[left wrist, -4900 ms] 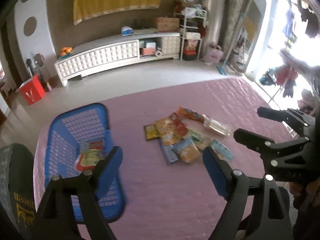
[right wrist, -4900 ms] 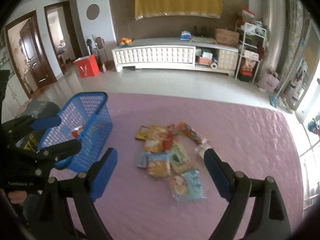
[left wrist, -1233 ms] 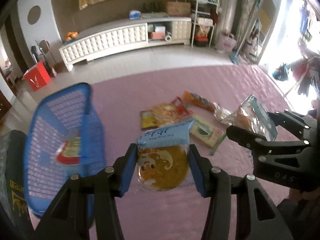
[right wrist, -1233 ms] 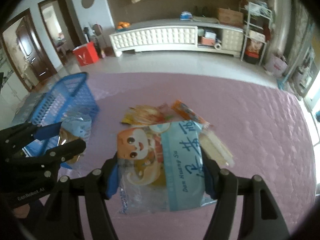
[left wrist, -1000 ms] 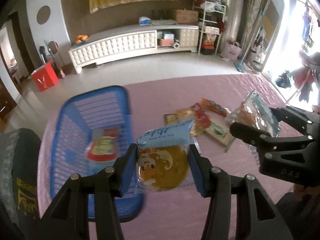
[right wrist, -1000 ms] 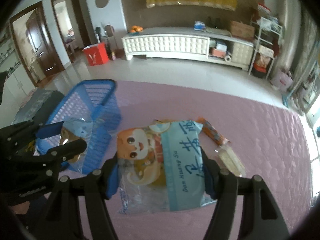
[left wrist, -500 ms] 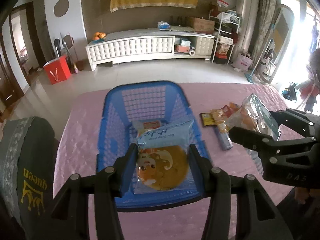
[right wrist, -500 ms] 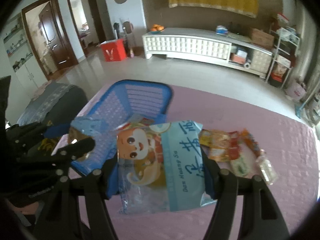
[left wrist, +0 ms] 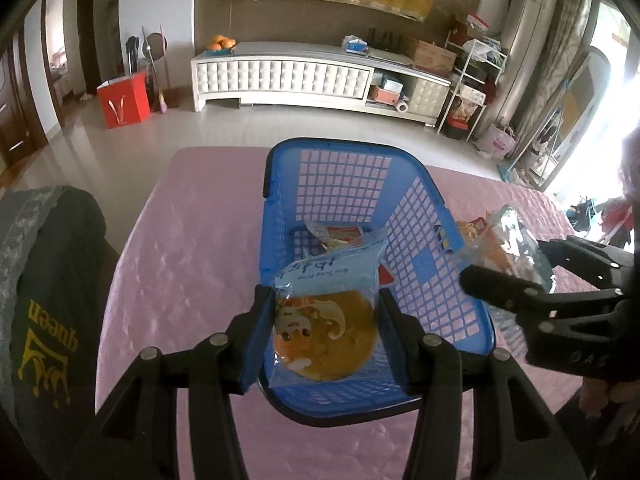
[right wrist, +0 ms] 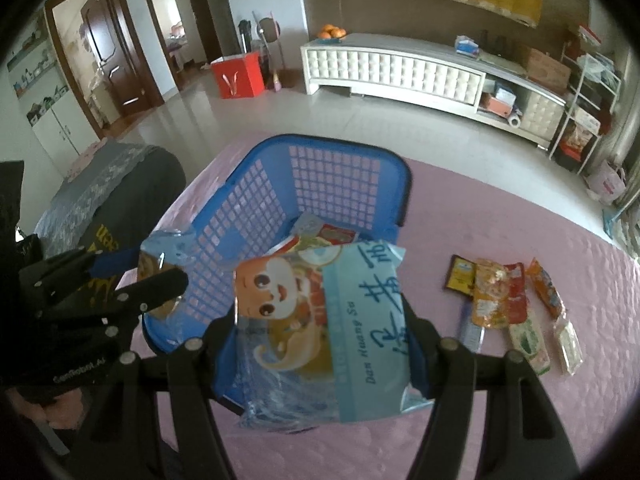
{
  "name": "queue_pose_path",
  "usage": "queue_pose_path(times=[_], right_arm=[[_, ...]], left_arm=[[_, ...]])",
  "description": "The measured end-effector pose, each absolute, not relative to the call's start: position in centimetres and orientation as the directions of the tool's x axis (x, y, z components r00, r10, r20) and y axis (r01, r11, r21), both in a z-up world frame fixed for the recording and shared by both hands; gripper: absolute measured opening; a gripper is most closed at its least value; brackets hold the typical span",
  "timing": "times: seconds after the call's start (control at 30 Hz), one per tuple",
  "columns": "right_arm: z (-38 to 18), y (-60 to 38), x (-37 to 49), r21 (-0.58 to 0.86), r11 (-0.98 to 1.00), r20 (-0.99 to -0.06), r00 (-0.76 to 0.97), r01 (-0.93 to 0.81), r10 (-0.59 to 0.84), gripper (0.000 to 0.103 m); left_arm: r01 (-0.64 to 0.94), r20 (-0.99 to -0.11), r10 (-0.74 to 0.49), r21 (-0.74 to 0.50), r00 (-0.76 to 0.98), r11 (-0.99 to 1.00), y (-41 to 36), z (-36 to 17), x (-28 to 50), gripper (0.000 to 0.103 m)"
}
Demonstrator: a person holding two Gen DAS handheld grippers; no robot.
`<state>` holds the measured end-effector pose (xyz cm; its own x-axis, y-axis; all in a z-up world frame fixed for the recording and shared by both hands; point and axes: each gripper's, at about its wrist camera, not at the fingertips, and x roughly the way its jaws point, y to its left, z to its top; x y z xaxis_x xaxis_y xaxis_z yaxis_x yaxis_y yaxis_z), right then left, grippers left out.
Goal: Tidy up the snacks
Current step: 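Lower both held bread packs into the blue basket and open both grippers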
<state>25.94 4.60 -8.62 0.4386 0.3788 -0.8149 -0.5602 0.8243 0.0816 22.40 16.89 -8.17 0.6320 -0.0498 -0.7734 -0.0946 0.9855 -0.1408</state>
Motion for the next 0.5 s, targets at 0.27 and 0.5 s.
queue_pose_path(times=[0.27,0.5], right_arm=[[-10.1,5.5,26.2,0.083,0.824,-0.832,0.416,-0.56,0.367,0.072],[-10.6,5.4,26.7,0.117,0.831,-0.84,0.392,-0.544,0.375,0.077]], left_arm=[[-0.098,-0.765,-0.047,-0.142,0.642,0.985,17.5,-8.4,21.8,0.048],[-0.106,-0.769,-0.039,-0.138,0.638,0.985,17.7,-8.3,22.0,0.048]])
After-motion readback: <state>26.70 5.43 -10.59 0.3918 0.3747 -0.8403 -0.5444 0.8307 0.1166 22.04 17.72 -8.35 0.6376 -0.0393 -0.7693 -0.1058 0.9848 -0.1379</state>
